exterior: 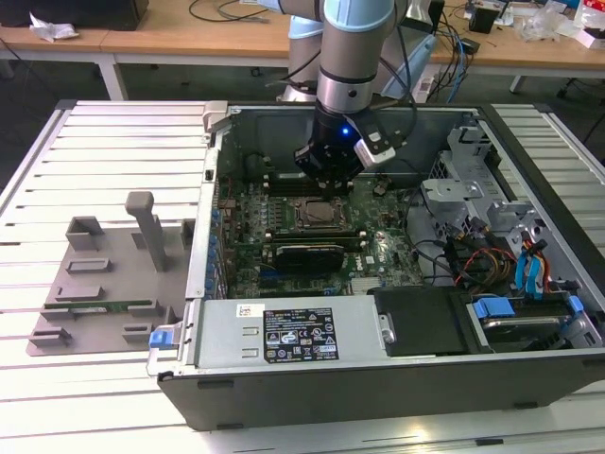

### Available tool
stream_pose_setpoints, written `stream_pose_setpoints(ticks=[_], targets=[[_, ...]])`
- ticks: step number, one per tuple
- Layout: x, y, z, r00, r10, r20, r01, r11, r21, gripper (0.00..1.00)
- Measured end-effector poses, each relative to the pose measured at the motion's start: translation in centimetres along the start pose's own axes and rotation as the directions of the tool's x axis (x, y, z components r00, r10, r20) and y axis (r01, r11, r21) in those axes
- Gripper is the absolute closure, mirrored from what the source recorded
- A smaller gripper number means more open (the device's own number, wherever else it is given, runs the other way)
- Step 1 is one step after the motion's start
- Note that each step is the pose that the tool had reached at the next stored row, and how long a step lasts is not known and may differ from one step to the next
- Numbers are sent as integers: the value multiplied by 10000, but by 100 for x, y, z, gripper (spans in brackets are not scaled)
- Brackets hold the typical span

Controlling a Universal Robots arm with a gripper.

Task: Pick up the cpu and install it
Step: 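Install the first cpu locking lever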

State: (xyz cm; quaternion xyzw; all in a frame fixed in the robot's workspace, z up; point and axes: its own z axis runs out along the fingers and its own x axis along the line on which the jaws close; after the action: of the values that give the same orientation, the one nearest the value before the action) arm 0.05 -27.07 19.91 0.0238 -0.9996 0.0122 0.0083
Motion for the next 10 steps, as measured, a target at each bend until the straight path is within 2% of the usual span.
stream_pose_setpoints(ticks=[3,4,5,6,7,8,9,10], targets=[[3,6,-6,10000,-5,-7,5,10000,-7,89],[-4,18,-39,10000,-3,19,3,10000,-50,89],[4,-91,-64,10000,-3,8,3,10000,-30,89],[12,-262,-60,10000,-4,8,4,10000,-31,89],[16,-304,-220,10000,-3,8,3,10000,-29,89],[19,-313,-367,10000,-4,8,4,10000,-30,89],[21,-318,-435,10000,-2,8,2,10000,-29,89],[21,-319,-463,10000,-3,8,3,10000,-29,89]])
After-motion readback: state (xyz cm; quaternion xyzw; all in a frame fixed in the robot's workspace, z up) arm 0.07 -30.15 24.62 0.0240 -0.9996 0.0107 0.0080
